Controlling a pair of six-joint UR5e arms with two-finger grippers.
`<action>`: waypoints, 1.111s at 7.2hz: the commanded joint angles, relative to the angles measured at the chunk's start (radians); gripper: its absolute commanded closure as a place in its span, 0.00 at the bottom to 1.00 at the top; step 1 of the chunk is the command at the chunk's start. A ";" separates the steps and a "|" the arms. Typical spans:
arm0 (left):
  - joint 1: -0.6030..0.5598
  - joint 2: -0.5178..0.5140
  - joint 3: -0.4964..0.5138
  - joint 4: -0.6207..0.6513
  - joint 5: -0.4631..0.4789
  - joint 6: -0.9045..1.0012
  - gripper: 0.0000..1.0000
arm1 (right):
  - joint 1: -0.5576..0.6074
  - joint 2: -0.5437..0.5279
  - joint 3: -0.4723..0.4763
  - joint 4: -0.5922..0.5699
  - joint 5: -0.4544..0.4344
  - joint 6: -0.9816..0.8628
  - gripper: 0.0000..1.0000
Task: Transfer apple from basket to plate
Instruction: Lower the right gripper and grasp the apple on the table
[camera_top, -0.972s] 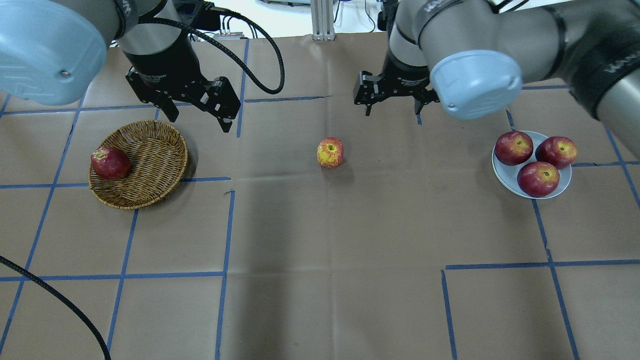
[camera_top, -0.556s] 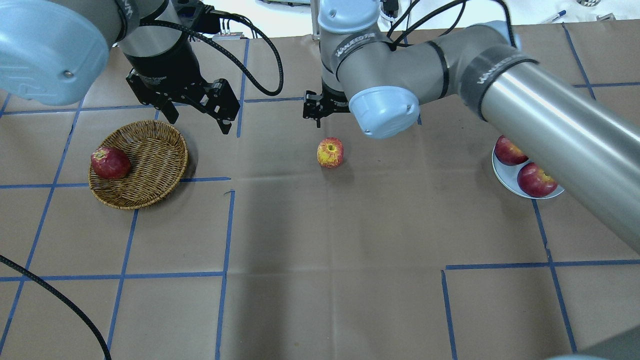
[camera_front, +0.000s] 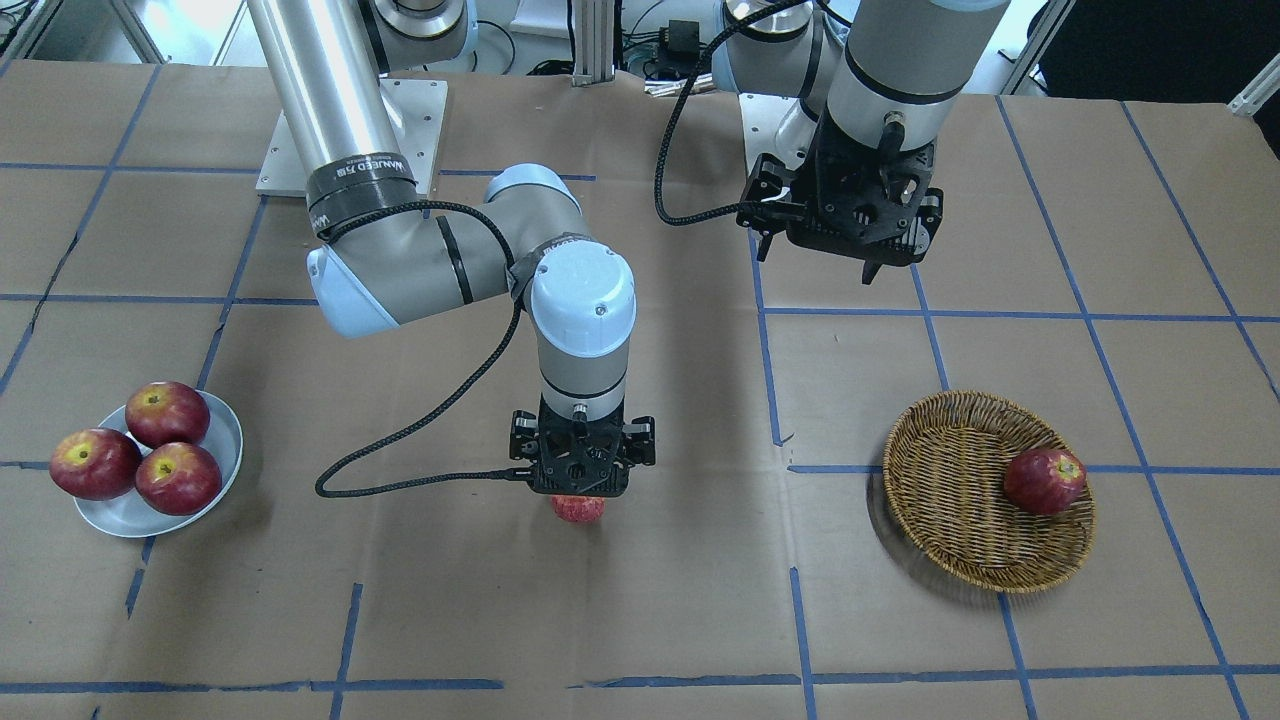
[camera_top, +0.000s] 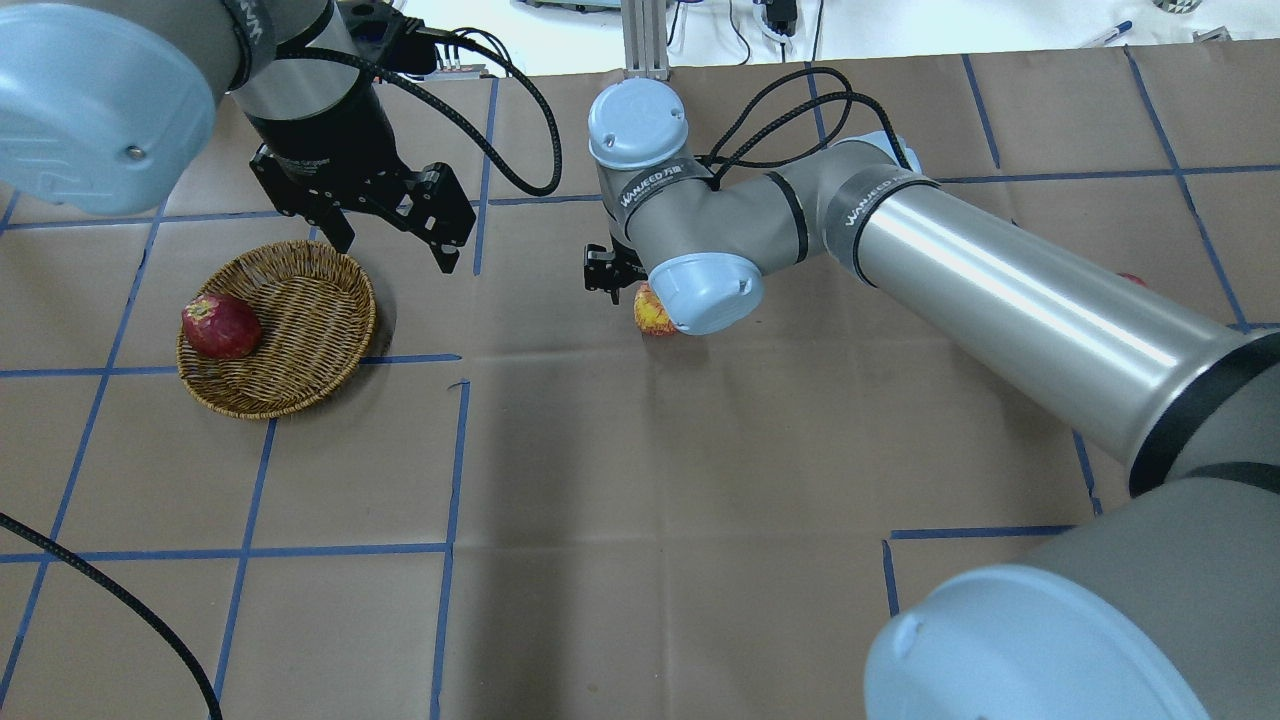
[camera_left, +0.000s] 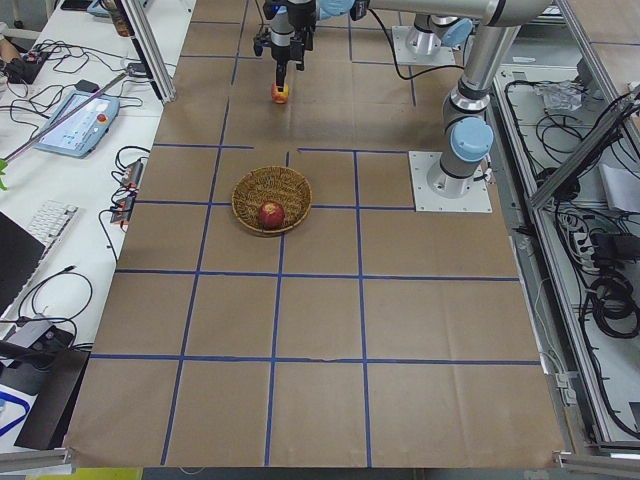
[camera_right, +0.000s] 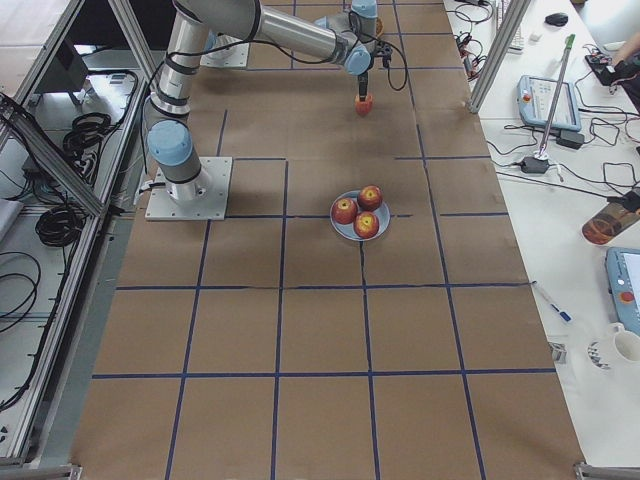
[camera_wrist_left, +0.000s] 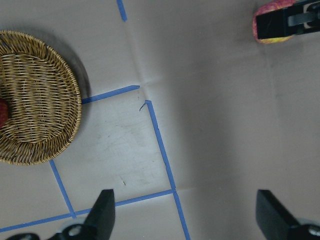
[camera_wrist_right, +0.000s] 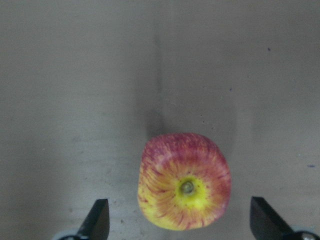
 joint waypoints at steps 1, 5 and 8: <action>0.005 0.015 -0.027 0.006 0.005 0.000 0.01 | -0.004 0.039 0.024 -0.062 -0.022 0.002 0.00; 0.007 0.010 -0.024 0.011 0.003 0.000 0.01 | -0.004 0.062 0.020 -0.091 -0.028 0.009 0.42; 0.007 0.010 -0.027 0.011 0.003 0.000 0.01 | -0.038 0.006 0.006 -0.076 -0.025 -0.004 0.47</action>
